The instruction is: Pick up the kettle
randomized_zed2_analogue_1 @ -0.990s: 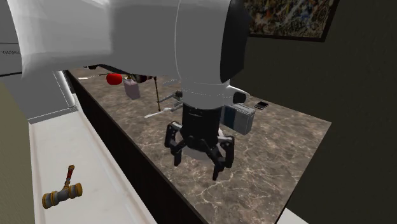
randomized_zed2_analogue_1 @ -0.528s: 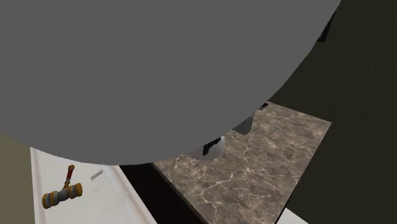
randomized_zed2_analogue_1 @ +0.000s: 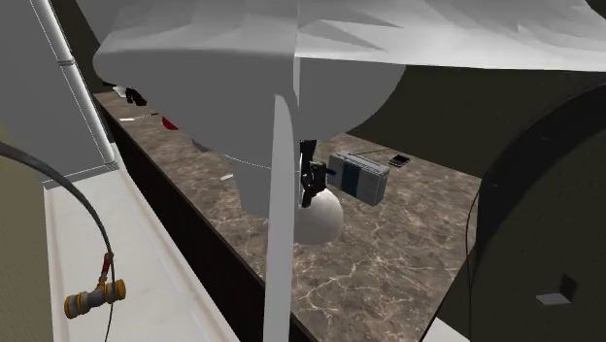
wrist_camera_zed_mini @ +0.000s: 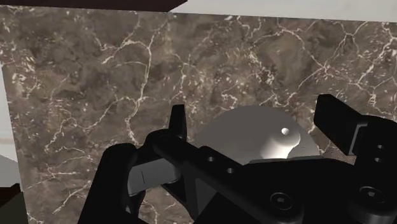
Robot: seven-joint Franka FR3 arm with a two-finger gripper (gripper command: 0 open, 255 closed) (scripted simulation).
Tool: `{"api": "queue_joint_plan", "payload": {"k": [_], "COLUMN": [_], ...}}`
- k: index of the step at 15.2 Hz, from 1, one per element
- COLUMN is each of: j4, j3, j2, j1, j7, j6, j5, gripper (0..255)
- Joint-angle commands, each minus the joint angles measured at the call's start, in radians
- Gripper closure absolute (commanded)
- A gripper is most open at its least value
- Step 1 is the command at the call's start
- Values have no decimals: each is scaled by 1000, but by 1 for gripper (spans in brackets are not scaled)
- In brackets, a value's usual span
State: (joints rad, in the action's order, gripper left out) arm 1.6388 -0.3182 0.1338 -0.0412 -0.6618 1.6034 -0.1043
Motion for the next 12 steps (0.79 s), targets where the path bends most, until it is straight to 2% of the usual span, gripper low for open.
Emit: {"api": "queue_joint_plan", "payload": {"k": [1,6,7,12], "j4": [-105,-434,-474,-389], "j3": [1,16,20,22], "j2": [91,341,368,357], "j1": [11,60,66,60], "j7": [-55,-176,-187,-177], "j6": [-16,-95,-107,-34], "j5": [19,65,69,66], "gripper": [0,0,0,0]}}
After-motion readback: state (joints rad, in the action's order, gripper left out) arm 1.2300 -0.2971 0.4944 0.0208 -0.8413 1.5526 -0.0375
